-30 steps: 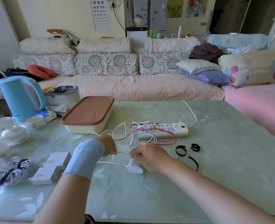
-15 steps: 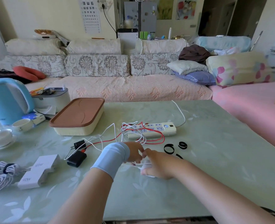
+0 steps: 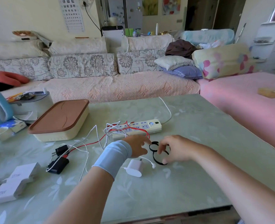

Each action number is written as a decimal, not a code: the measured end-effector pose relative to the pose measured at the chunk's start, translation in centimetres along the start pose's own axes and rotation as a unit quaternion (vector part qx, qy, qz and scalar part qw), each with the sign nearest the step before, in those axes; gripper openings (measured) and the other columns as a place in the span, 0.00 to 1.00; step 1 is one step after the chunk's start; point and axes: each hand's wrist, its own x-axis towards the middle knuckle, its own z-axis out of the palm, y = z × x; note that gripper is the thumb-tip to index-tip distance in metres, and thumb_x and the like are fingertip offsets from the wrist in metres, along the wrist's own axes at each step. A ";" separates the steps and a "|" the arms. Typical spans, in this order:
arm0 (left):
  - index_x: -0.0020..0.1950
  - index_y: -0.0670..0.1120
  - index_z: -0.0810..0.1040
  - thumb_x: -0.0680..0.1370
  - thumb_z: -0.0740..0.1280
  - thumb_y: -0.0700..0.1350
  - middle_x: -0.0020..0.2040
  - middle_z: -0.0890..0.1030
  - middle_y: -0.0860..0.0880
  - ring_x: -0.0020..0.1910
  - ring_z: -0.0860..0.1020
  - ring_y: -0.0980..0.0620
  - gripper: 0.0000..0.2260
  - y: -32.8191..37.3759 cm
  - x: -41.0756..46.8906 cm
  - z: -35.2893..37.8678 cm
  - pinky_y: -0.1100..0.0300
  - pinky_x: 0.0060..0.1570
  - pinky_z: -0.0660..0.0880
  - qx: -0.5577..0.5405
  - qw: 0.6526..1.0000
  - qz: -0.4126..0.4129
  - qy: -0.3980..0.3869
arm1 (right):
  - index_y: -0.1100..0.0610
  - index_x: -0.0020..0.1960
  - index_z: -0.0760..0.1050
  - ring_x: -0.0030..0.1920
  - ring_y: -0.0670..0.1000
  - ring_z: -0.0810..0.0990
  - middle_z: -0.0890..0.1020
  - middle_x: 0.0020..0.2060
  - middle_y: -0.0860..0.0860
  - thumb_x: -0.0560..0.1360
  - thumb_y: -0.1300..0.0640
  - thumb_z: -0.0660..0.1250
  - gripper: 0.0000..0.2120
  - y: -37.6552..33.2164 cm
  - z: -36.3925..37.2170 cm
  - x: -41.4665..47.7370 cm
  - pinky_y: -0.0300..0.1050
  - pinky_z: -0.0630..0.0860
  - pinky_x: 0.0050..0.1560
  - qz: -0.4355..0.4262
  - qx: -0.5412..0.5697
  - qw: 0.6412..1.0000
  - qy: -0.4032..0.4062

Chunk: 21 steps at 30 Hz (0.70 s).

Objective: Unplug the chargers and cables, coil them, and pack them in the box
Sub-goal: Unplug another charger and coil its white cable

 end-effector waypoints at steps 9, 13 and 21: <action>0.62 0.56 0.79 0.79 0.63 0.51 0.63 0.78 0.57 0.62 0.75 0.52 0.13 0.8 2.4 1.6 0.62 0.61 0.67 -0.007 1.000 0.000 -0.001 | 0.46 0.40 0.82 0.42 0.48 0.80 0.81 0.38 0.44 0.69 0.56 0.73 0.04 1.7 0.0 1.5 0.43 0.76 0.40 0.017 -0.009 1.000 -0.006; 0.62 0.54 0.79 0.80 0.62 0.50 0.65 0.77 0.54 0.64 0.74 0.50 0.13 0.7 3.8 1.9 0.58 0.66 0.68 -0.006 1.000 -0.010 0.014 | 0.50 0.40 0.83 0.34 0.45 0.77 0.82 0.32 0.44 0.69 0.56 0.73 0.02 2.3 -2.4 2.2 0.39 0.73 0.36 0.016 0.050 0.995 0.081; 0.72 0.58 0.66 0.80 0.59 0.52 0.74 0.65 0.51 0.73 0.62 0.47 0.20 0.0 6.3 3.0 0.49 0.71 0.62 0.065 0.997 -0.022 0.030 | 0.54 0.50 0.85 0.50 0.51 0.81 0.85 0.47 0.49 0.74 0.64 0.67 0.11 5.6 -1.9 5.6 0.43 0.76 0.53 0.052 0.001 0.983 0.179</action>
